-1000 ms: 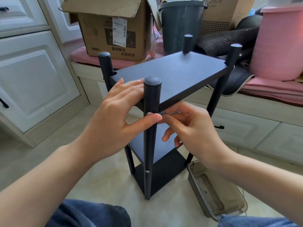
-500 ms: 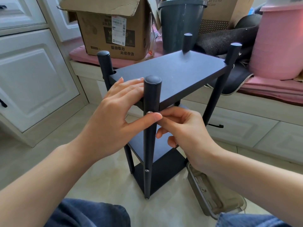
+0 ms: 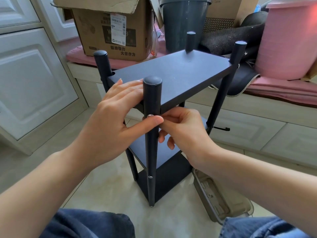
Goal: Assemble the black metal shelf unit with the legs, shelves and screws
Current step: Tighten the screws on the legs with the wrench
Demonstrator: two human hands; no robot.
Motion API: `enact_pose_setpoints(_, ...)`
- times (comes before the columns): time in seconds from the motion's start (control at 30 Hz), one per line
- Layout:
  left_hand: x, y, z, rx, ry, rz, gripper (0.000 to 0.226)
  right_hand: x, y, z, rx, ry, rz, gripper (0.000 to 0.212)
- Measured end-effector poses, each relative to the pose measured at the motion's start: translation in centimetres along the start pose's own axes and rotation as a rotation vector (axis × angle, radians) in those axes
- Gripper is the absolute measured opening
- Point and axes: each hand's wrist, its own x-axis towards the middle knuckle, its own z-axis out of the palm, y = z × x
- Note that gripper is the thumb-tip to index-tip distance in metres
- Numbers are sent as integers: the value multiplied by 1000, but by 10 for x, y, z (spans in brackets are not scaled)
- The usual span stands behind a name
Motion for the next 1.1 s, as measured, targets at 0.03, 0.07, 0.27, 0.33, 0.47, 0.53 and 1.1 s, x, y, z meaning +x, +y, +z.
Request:
enact_pose_setpoints(0.03, 0, 0, 0, 2, -1, 1, 54, -1, 0, -2, -10, 3, -8, 17)
enact_pose_setpoints(0.07, 0, 0, -1, 4, -2, 3, 54, -1, 1, -4, -23, 10, -20, 14)
enact_pose_setpoints(0.27, 1, 0, -1, 14, -4, 4, 54, -5, 10, -26, -164, 36, -139, 10)
enact_pose_setpoints(0.33, 1, 0, -2, 17, -5, 3, 53, -6, 10, -32, -187, 48, -165, 10)
enact_pose_setpoints(0.47, 0, 0, -2, 19, -7, -3, 55, -5, 4, -40, -156, 103, -182, 14)
enact_pose_setpoints(0.53, 0, 0, -1, 17, -7, -7, 54, -5, 1, -39, -114, 106, -171, 15)
enact_pose_setpoints(1.1, 0, 1, -1, 7, -7, 1, 51, -5, 0, -26, -66, 39, -104, 13)
